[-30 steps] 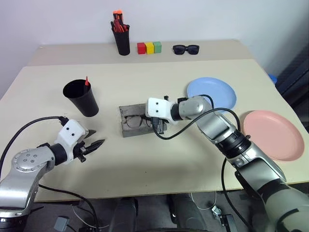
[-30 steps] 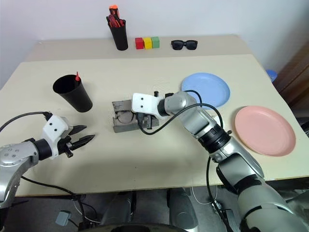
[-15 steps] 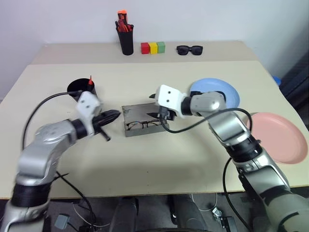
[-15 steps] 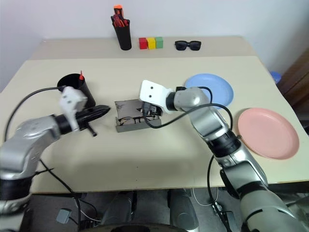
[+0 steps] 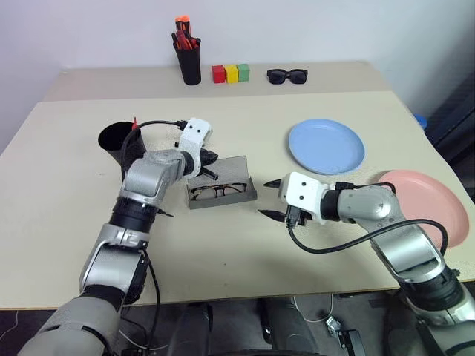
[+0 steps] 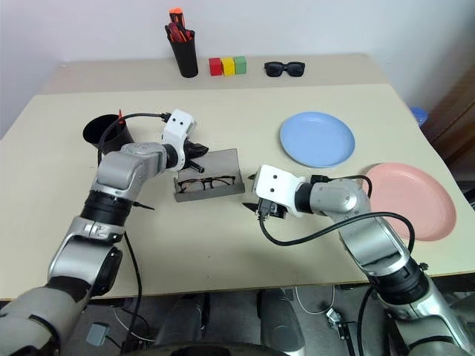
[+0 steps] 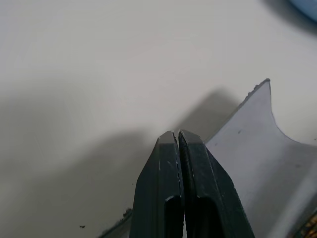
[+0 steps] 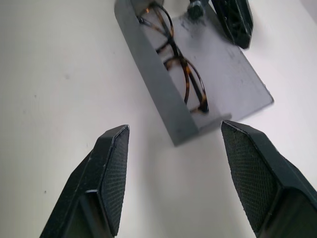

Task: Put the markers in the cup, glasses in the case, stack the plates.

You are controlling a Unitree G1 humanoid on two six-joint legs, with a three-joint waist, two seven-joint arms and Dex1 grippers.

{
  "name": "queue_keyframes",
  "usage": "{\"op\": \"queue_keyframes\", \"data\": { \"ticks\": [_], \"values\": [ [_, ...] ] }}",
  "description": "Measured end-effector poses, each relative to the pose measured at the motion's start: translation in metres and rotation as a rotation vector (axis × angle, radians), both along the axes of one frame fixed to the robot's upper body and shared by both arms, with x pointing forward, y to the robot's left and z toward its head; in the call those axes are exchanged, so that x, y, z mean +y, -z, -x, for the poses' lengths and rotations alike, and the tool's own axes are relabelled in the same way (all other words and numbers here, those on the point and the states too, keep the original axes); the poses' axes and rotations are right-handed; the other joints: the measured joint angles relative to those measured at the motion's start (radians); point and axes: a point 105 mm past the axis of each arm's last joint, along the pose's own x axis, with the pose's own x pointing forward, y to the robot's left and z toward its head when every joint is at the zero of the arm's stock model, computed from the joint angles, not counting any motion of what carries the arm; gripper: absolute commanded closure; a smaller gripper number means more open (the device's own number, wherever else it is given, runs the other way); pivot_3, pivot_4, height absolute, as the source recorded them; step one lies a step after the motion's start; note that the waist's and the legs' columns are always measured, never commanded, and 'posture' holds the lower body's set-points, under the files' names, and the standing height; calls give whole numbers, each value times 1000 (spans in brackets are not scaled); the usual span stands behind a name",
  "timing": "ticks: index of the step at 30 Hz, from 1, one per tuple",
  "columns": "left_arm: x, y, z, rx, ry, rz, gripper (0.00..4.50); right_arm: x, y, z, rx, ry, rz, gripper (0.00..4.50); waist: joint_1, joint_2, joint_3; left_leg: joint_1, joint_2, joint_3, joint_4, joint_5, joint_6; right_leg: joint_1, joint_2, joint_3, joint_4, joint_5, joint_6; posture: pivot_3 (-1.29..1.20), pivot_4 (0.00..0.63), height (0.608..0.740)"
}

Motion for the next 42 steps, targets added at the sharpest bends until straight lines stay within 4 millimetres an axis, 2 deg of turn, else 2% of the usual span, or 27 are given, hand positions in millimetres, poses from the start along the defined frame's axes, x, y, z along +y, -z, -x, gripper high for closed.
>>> {"op": "queue_keyframes", "data": {
  "ticks": [5,12,14,17,19,22,24,28,32,36,42],
  "values": [
    [5,1,-5,38,-26,28,4444,1,-3,3,-9,11,-10,1534,3,0,0,-1,0,0,0,0,0,0,0,0,0,0,0,0,150,740],
    [12,-26,-23,-101,-99,103,4444,2,1,4,2,15,-13,1534,5,0,0,-1,0,0,0,0,0,0,-1,0,-1,0,0,0,150,740],
    [13,-25,-25,-94,-115,95,4444,4,2,5,5,5,-12,1534,5,0,0,-1,0,0,0,0,0,0,-1,0,-1,0,1,0,150,740],
    [16,-9,-25,-12,-131,66,4444,7,3,6,9,-5,-14,1534,2,0,0,-1,0,0,0,0,0,0,0,0,0,0,1,0,150,740],
    [15,4,-20,69,-114,60,4444,7,3,6,7,-6,-15,1534,3,0,0,-1,0,0,0,0,0,0,0,0,0,0,1,0,150,740],
    [11,12,-13,144,-74,81,4444,8,3,6,7,-10,-14,1534,3,0,0,-1,0,0,0,0,0,0,0,0,0,0,1,0,150,740],
    [9,9,-8,172,-31,100,4444,9,4,7,8,-14,-13,1534,2,0,0,-1,0,0,0,0,0,0,0,0,0,0,1,0,150,740],
    [11,-10,4,120,70,97,4444,9,5,7,8,-18,-10,1534,1,0,0,0,0,0,-1,0,0,0,0,0,0,0,1,0,150,740],
    [14,-5,24,127,163,89,4444,9,4,6,4,-14,-10,1534,2,0,0,0,0,0,0,0,0,0,-1,0,0,0,1,0,150,740],
    [6,4,47,151,261,87,4444,7,4,3,1,-6,-8,1534,7,0,0,-1,0,0,0,0,0,0,-1,0,0,0,0,0,150,740],
    [-5,-1,59,145,320,137,4444,7,4,2,-3,-3,-9,1534,5,0,0,-1,0,0,0,0,0,0,-1,0,0,0,0,0,150,740]
  ]
}}
